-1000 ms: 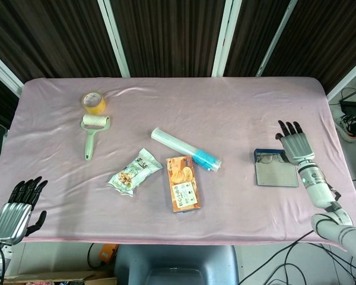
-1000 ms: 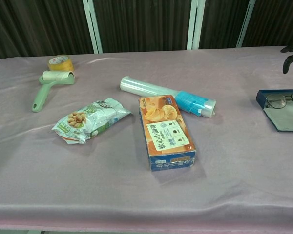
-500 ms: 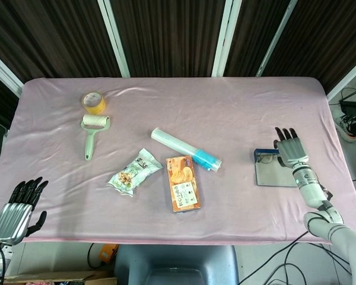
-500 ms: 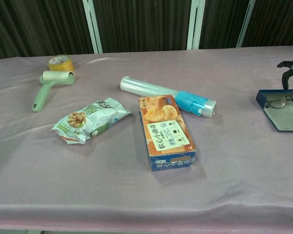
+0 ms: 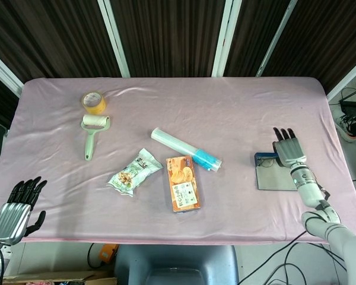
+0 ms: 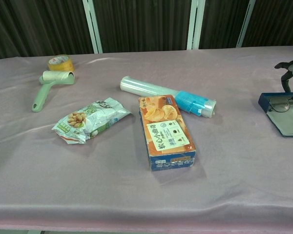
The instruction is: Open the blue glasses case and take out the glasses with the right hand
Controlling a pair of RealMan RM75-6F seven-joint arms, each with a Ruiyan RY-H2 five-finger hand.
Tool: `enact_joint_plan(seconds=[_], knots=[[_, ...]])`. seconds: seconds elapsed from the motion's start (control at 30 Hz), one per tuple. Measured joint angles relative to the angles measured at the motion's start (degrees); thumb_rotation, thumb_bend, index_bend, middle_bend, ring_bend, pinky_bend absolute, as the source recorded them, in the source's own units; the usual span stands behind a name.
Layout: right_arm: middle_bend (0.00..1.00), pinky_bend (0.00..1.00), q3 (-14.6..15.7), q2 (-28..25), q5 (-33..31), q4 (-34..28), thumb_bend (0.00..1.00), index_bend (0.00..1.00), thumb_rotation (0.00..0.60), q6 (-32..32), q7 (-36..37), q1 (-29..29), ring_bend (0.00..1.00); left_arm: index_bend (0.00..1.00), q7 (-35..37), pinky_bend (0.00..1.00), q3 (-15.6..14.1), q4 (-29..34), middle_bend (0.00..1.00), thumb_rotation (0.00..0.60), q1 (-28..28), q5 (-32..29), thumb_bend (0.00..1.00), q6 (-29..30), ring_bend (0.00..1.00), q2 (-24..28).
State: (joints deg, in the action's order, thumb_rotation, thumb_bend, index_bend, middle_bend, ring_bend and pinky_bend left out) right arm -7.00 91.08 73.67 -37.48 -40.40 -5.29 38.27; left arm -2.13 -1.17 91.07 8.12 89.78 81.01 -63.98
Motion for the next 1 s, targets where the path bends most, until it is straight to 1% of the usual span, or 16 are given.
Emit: enact_joint_plan(seconds=[0.2, 0.33, 0.53, 0.67, 0.77, 0.87, 1.0], knots=[[0.03, 0.0, -0.4, -0.2, 0.3, -1.0, 0.51, 0.68, 0.6, -1.5, 1.0, -0.1, 0.0, 0.0, 0.3, 0.05, 0.0, 0.0, 0.0, 0.6, 0.0, 0.0, 0.43, 0.1, 0.0, 0.1], [0.05, 0.0, -0.8, -0.5, 1.0, -2.2, 0.51, 0.69, 0.6, -5.1, 1.5, -0.4, 0.0, 0.0, 0.4, 0.05, 0.1, -0.1, 0.0, 0.6, 0.0, 0.0, 0.43, 0.2, 0.0, 0.1], [0.06, 0.0, -1.2, -0.1, 3.4, -4.2, 0.51, 0.69, 0.6, -15.3, 0.8, -1.5, 0.0, 0.0, 0.6, 0.05, -0.1, 0.0, 0.0, 0.6, -0.1, 0.3, 0.43, 0.3, 0.0, 0.2], [0.07, 0.0, -0.5, 1.0, 6.2, -5.2, 0.51, 0.69, 0.6, -22.1, -2.8, -2.7, 0.0, 0.0, 0.9, 0.05, -0.2, -0.1, 0.0, 0.6, -0.2, 0.6, 0.43, 0.5, 0.0, 0.3], [0.07, 0.0, 0.4, 2.5, 8.0, -5.1, 0.51, 0.69, 0.6, -24.9, -5.6, -3.4, 0.0, 0.0, 1.2, 0.05, -0.3, -0.1, 0.0, 0.6, -0.3, 0.7, 0.43, 0.7, 0.0, 0.4], [0.08, 0.0, 1.2, 4.1, 9.2, -4.0, 0.51, 0.69, 0.6, -26.4, -7.0, -3.9, 0.0, 0.0, 1.7, 0.05, -0.3, -0.2, 0.0, 0.6, -0.3, 0.8, 0.43, 0.9, 0.0, 0.5], [0.08, 0.0, 1.8, 5.7, 10.0, -2.4, 0.51, 0.69, 0.6, -26.7, -7.4, -4.1, 0.0, 0.0, 1.9, 0.05, -0.3, -0.3, 0.0, 0.6, -0.3, 1.0, 0.43, 0.9, 0.0, 0.6]])
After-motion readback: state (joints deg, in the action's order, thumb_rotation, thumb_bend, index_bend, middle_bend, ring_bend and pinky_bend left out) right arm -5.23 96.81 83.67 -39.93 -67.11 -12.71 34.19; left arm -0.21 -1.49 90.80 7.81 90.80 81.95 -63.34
